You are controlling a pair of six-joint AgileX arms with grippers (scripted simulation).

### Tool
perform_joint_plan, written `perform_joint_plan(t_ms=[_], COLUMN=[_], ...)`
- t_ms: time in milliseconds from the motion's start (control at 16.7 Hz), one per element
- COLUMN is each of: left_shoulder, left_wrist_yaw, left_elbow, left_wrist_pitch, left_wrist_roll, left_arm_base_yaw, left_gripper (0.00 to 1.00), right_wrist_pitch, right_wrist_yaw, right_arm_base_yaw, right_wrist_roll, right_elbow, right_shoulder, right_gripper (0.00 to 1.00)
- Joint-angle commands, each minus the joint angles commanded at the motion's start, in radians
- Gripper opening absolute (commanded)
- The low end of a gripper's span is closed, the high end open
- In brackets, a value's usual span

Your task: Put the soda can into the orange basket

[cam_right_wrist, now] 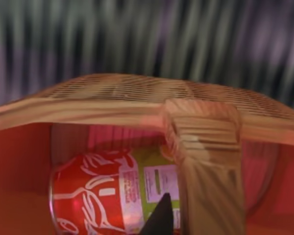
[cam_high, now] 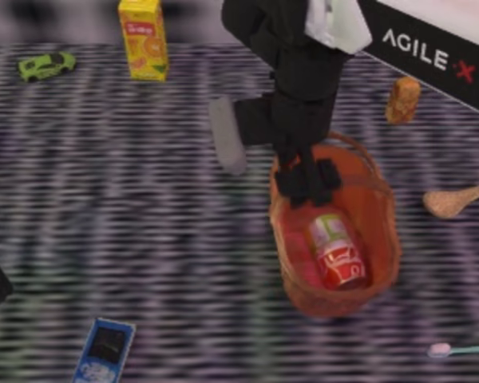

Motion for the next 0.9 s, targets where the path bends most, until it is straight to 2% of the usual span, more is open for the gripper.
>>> perform_joint_plan(t_ms=[300, 900], left_shoulder=[0.0, 0.0], left_wrist_yaw=[0.0, 0.0], left_elbow=[0.0, 0.0], left_wrist_pitch=[0.0, 0.0], left_wrist_roll=[0.0, 0.0], left_arm_base_yaw=[0.0, 0.0], left_gripper=[1.0, 1.0], right_wrist_pitch=[0.0, 0.0], right_wrist_yaw=[0.0, 0.0], right_arm_base_yaw=[0.0, 0.0], right_wrist_roll=[0.0, 0.0], right_elbow=[0.0, 0.0], right_shoulder=[0.0, 0.0], right_gripper=[0.02, 0.0])
